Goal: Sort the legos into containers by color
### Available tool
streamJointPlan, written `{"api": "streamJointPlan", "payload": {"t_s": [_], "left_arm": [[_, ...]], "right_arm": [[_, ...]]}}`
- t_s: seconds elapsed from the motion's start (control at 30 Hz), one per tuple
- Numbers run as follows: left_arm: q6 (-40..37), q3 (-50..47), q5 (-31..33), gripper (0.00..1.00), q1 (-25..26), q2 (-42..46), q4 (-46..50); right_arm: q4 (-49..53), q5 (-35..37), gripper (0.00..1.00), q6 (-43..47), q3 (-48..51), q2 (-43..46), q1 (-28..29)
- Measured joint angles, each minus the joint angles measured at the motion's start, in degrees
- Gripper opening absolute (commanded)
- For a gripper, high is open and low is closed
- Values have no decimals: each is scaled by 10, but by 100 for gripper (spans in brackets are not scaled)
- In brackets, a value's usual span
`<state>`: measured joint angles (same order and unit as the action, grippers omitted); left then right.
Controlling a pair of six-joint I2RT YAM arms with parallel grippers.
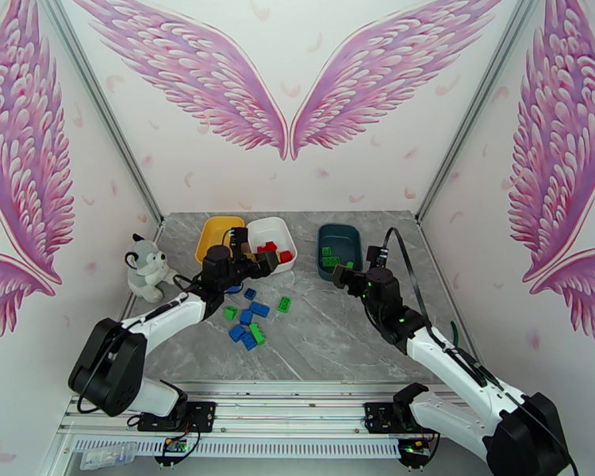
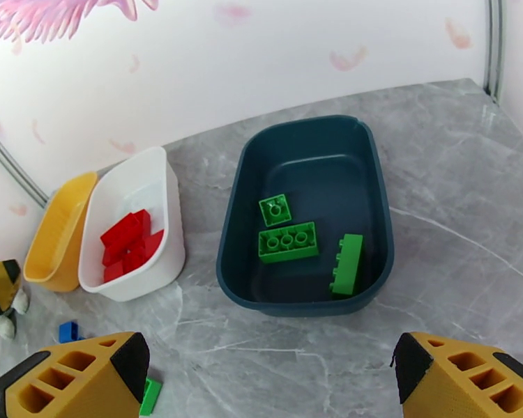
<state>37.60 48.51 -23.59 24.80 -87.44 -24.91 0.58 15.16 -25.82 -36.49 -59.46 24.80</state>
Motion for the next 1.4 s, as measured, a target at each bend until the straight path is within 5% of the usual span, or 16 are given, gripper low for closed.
{"api": "streamJointPlan", "payload": {"t_s": [0.1,0.33,0.5,0.67,0.9,1.03,1.13,1.4], "left_arm": [[-9,2,12,99,13,5,2],[-104,-12,149,99,92,138,45],[-88,-40,187,99,51,193,33],[-39,-68,179,99,15,145,20],[-7,-21,125,99,33,22,90],[-12,-14,131,94,63,-8,121],[-41,17,156,84,100,-19,178],[-114,141,305,78,205,-76,352]], "right_arm": [[-6,-4,99,3,10,0,0],[-15,-7,99,4,25,-1,0],[-23,-15,99,4,26,-7,0],[-26,-15,99,1,27,-19,0],[-41,-73,100,-2,28,-70,0],[-51,-108,92,-11,36,-96,0],[-50,-121,90,-14,45,-99,0],[-21,-129,89,-14,73,-52,0]]}}
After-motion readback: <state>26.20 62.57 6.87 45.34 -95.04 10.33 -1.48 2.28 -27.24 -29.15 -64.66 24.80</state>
